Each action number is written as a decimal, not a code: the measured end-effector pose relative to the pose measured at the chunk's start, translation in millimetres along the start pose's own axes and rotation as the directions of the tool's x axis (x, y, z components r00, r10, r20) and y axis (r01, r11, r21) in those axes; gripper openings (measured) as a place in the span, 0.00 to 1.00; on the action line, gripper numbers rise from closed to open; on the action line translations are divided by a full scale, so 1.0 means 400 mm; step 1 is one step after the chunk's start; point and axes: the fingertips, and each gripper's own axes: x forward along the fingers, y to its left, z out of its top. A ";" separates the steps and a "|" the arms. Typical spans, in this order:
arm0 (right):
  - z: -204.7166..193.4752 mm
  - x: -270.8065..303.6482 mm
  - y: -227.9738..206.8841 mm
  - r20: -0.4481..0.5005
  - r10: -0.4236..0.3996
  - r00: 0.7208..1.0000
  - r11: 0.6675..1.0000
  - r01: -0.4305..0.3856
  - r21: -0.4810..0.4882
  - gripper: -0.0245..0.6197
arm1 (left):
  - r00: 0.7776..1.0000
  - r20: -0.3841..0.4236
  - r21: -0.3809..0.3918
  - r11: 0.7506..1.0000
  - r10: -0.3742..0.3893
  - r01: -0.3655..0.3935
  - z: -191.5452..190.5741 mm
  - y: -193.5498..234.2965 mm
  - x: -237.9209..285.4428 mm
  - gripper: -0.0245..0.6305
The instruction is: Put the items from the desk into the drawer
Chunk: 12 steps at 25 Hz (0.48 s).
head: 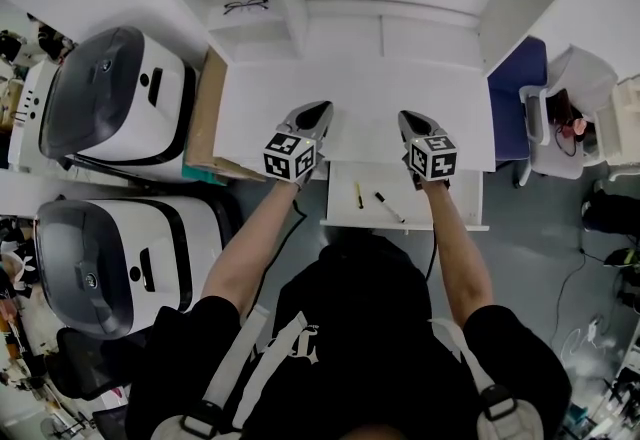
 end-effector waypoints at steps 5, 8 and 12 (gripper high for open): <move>0.039 -0.023 -0.008 0.034 -0.013 0.999 1.000 0.014 -0.019 0.04 | 1.000 0.027 0.010 1.000 0.005 -0.005 0.030 -0.010 -0.011 0.04; 0.062 -0.036 -0.006 0.053 -0.016 0.998 0.999 0.018 -0.031 0.04 | 0.999 0.042 0.011 1.000 0.003 -0.004 0.046 -0.020 -0.018 0.04; 0.085 -0.048 -0.001 0.073 -0.018 0.997 0.999 0.022 -0.050 0.04 | 0.998 0.067 0.013 1.000 -0.003 0.002 0.072 -0.033 -0.025 0.04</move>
